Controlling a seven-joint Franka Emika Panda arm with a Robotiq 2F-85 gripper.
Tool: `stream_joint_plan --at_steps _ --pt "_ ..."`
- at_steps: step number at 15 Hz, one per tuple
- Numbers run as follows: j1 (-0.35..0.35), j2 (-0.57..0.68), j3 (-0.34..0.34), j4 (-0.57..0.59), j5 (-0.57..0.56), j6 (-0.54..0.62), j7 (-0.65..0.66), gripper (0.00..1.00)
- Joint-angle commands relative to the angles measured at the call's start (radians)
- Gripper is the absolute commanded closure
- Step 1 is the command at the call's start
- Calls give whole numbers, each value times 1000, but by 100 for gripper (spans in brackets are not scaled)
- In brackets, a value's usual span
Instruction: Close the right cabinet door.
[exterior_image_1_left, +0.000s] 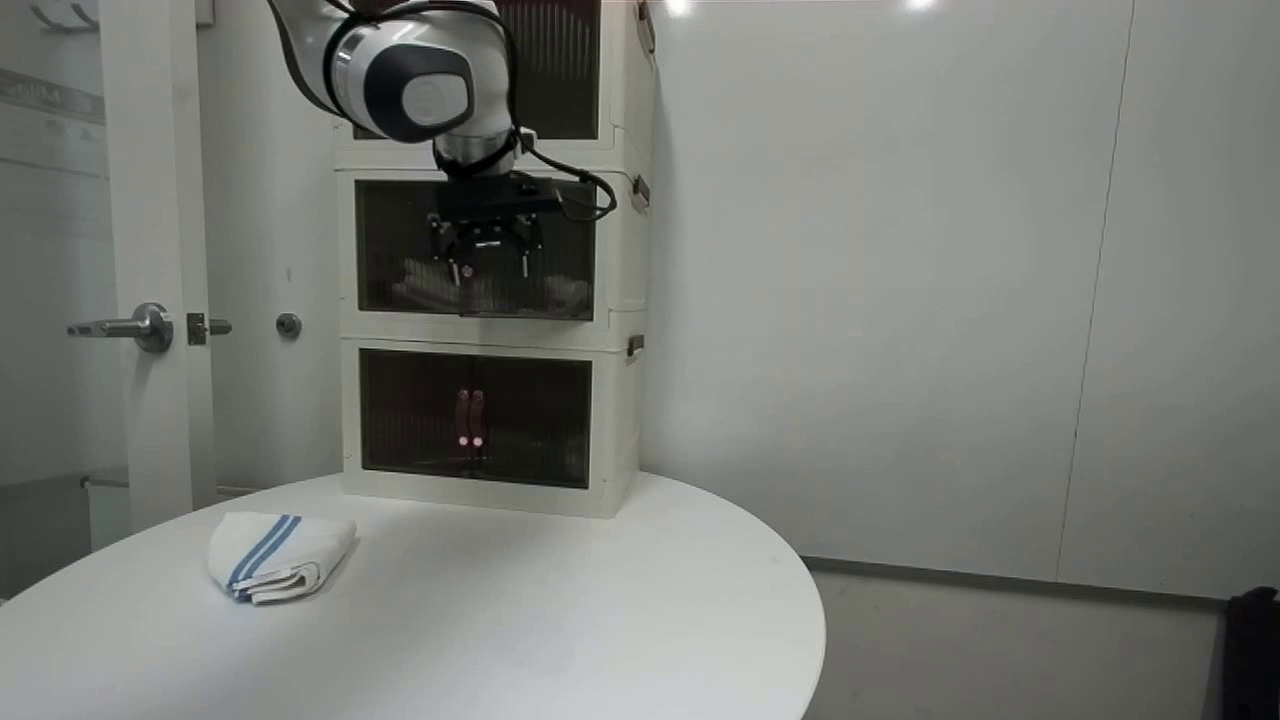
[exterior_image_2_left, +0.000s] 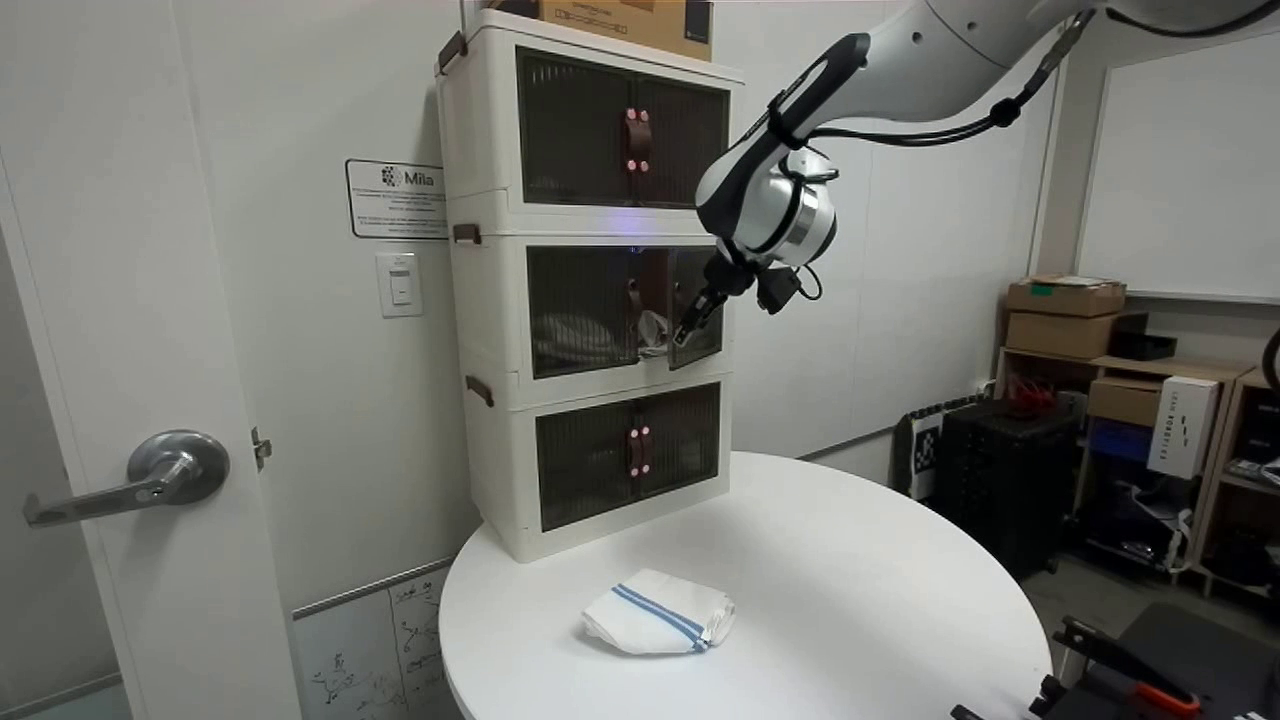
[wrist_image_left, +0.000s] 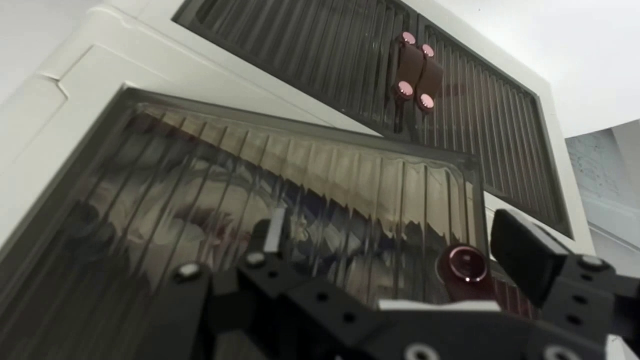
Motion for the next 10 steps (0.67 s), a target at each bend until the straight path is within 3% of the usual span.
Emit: stream_joint_plan --at_steps 1,10 --pt "-18 12 33 0 53 76 -30 0" --pt "-69 34 113 8 93 152 -66 0"
